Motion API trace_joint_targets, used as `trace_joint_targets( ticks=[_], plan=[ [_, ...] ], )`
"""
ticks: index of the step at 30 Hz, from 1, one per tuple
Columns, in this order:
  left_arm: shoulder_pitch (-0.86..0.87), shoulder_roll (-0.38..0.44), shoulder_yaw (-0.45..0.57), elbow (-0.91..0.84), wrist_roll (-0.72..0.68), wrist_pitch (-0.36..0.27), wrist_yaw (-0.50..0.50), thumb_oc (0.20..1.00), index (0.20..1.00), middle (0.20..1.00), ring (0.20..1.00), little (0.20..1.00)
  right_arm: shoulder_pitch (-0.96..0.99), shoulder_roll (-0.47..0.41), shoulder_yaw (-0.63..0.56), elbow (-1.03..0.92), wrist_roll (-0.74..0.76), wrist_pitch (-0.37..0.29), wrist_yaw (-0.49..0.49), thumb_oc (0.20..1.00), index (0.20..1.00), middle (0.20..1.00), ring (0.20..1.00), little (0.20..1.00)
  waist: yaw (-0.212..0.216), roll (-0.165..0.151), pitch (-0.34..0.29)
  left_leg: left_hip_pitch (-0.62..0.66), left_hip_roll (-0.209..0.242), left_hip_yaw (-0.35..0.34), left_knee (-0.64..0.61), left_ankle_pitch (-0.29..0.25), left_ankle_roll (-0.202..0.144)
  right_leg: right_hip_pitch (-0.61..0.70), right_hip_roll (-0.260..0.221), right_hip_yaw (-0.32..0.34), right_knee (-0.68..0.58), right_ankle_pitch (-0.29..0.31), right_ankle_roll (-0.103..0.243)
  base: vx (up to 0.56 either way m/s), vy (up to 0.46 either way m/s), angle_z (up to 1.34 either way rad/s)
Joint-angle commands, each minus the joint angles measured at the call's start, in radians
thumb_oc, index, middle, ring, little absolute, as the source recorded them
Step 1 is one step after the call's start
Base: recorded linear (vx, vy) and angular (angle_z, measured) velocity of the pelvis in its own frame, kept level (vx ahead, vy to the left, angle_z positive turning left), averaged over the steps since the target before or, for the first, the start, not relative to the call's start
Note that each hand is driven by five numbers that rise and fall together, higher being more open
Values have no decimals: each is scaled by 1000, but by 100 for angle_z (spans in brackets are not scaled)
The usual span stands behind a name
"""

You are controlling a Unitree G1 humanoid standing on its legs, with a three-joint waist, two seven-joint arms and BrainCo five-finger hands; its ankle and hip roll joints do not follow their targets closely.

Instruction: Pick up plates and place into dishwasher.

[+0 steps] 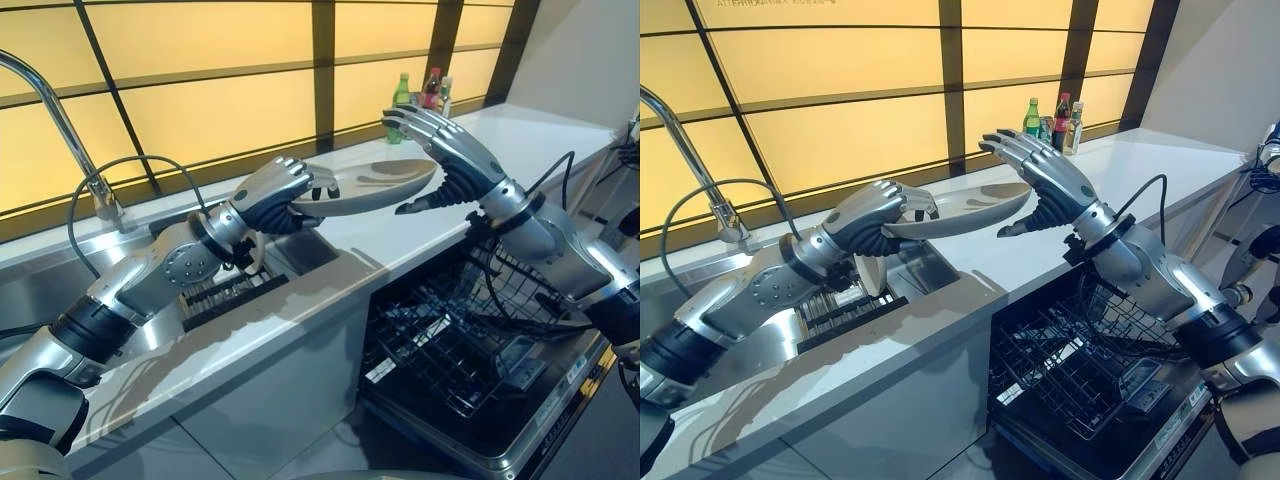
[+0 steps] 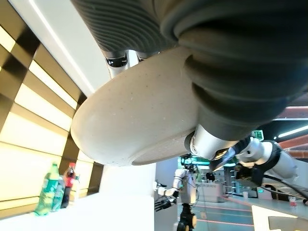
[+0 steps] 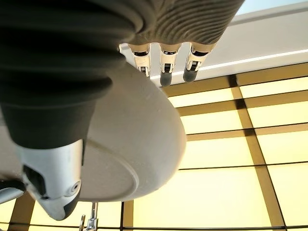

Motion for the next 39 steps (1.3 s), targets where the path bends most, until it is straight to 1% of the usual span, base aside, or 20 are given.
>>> trace_joint_targets(
  ticks=[1, 2, 3, 4, 6, 8, 11, 14, 18, 19, 20, 21, 24, 25, 28, 31, 34, 35, 37, 39],
  plan=[
    [-167, -38, -41, 16, -99, -16, -21, 200, 200, 200, 200, 200, -162, -1, 73, 55, -34, 30, -11, 1000, 1000, 1000, 1000, 1000, 45, -26, -2, 27, -44, -29, 9, -146, 10, 18, -39, 7, 8, -83, 92, 0, 0, 0],
    [-168, -39, -45, 15, -103, -19, -24, 200, 200, 200, 200, 200, -172, 3, 81, 63, -32, 29, -2, 1000, 1000, 1000, 1000, 1000, 48, -27, -2, 28, -45, -30, 9, -146, 10, 19, -39, 6, 8, -84, 92, 0, 0, 0],
    [-166, -41, -45, 15, -106, -23, -26, 200, 200, 200, 200, 200, -180, 8, 88, 67, -36, 21, 12, 561, 561, 561, 561, 561, 49, -27, -2, 28, -45, -31, 9, -146, 10, 20, -39, 6, 8, -84, 92, 11, -1, 4],
    [-164, -42, -44, 14, -112, -26, -31, 200, 200, 200, 200, 200, -186, 8, 94, 67, -30, 19, 39, 200, 200, 200, 200, 200, 50, -27, -3, 29, -45, -31, 9, -146, 10, 21, -40, 6, 8, -84, 92, 12, 1, 8],
    [-167, -40, -46, 17, -115, -31, -31, 200, 200, 200, 200, 200, -198, 2, 113, 71, -6, 21, 73, 200, 200, 200, 200, 200, 52, -28, -4, 30, -44, -30, 9, -145, 9, 22, -41, 4, 8, -84, 92, 20, 2, 5],
    [-169, -36, -48, 19, -126, -36, -27, 200, 200, 200, 200, 200, -209, -6, 127, 77, 15, 28, 76, 200, 200, 200, 200, 200, 53, -29, -5, 32, -44, -29, 9, -144, 9, 25, -41, 2, 8, -84, 92, 0, 0, 0],
    [-159, -38, -36, 13, -129, -34, -22, 200, 200, 200, 200, 200, -200, -2, 117, 92, 35, 24, 84, 200, 200, 200, 200, 200, 53, -30, -6, 32, -44, -29, 9, -144, 9, 26, -40, 3, 8, -85, 91, 8, 1, 1],
    [-147, -33, -21, 6, -124, -35, -21, 200, 200, 200, 200, 200, -170, 0, 90, 95, 44, 17, 80, 200, 200, 200, 200, 200, 51, -30, -6, 34, -44, -27, 9, -146, 10, 27, -40, 6, 8, -84, 91, 7, 1, 1],
    [-117, -28, 4, -3, -109, -19, -30, 200, 200, 200, 200, 200, -109, 0, 28, 71, 83, 9, 82, 200, 200, 200, 200, 200, 44, -28, -2, 37, -43, -23, 9, -147, 11, 27, -39, 13, 8, -83, 92, 0, 0, 0],
    [-109, -24, 9, -3, -101, -17, -22, 278, 278, 278, 278, 278, -92, 0, 10, 68, 82, 6, 81, 200, 200, 200, 200, 200, 41, -27, -1, 38, -43, -22, 9, -148, 11, 27, -39, 16, 8, -83, 92, 0, 0, 0],
    [-99, -19, 19, -1, -99, -17, -20, 598, 598, 598, 598, 598, -75, -5, -8, 65, 92, 1, 76, 200, 200, 200, 200, 200, 39, -28, 0, 40, -43, -20, 9, -149, 12, 27, -38, 19, 8, -82, 93, 0, 0, 0],
    [-89, -17, 29, -1, -89, -11, -19, 1000, 1000, 1000, 1000, 1000, -57, -6, -27, 60, 106, -6, 75, 200, 200, 200, 200, 200, 36, -27, 1, 40, -43, -18, 9, -150, 13, 27, -37, 21, 8, -82, 93, 0, 0, 0],
    [-45, 4, 76, 1, -38, 2, 5, 1000, 1000, 1000, 1000, 1000, 28, -13, -115, 37, 142, -32, 89, 200, 200, 200, 200, 200, 26, -24, 4, 43, -43, -12, 9, -152, 13, 25, -36, 31, 8, -81, 94, 0, 0, 0],
    [-31, 16, 97, 2, -21, 18, 21, 1000, 1000, 1000, 1000, 1000, 60, -15, -145, 31, 152, -43, 97, 200, 200, 200, 200, 200, 22, -24, 5, 44, -42, -10, 9, -153, 13, 25, -36, 34, 8, -80, 96, 32, 12, -2],
    [15, 68, 158, 56, 53, 25, 89, 1000, 1000, 1000, 1000, 1000, 167, -37, -232, -5, 186, -58, 147, 200, 200, 200, 200, 200, 8, -22, 4, 45, -41, 0, 9, -155, 12, 21, -34, 46, 8, -79, 99, 29, 13, -7],
    [39, 125, 204, 129, 105, 54, 163, 1000, 1000, 1000, 1000, 1000, 257, -65, -310, -43, 236, -45, 219, 200, 200, 200, 200, 200, -11, -20, 5, 45, -38, 16, 9, -154, 11, 17, -34, 57, 9, -76, 101, 20, 14, -8],
    [46, 184, 242, 245, 170, 82, 281, 1000, 1000, 1000, 1000, 1000, 363, -84, -391, -69, 294, -44, 312, 200, 200, 200, 200, 200, -37, -16, 9, 44, -35, 34, 9, -153, 9, 10, -33, 70, 8, -72, 103, 6, 14, -9],
    [45, 194, 245, 266, 178, 87, 298, 1000, 1000, 1000, 1000, 1000, 383, -89, -408, -75, 303, -42, 329, 200, 200, 200, 200, 200, -41, -15, 9, 44, -35, 37, 9, -153, 9, 9, -33, 73, 9, -71, 104, 3, 15, -14],
    [53, 229, 260, 336, 181, 108, 333, 1000, 1000, 1000, 1000, 1000, 446, -106, -456, -92, 338, -19, 403, 200, 200, 200, 200, 200, -59, -12, 11, 44, -33, 49, 9, -153, 6, 3, -33, 80, 9, -67, 105, 4, 15, -15],
    [70, 253, 272, 394, 195, 105, 361, 1000, 1000, 1000, 1000, 1000, 492, -124, -487, -101, 372, -1, 451, 200, 200, 200, 200, 200, -68, -9, 14, 45, -33, 57, 9, -152, 6, 1, -32, 86, 9, -65, 106, 7, 12, -14]
  ],
)
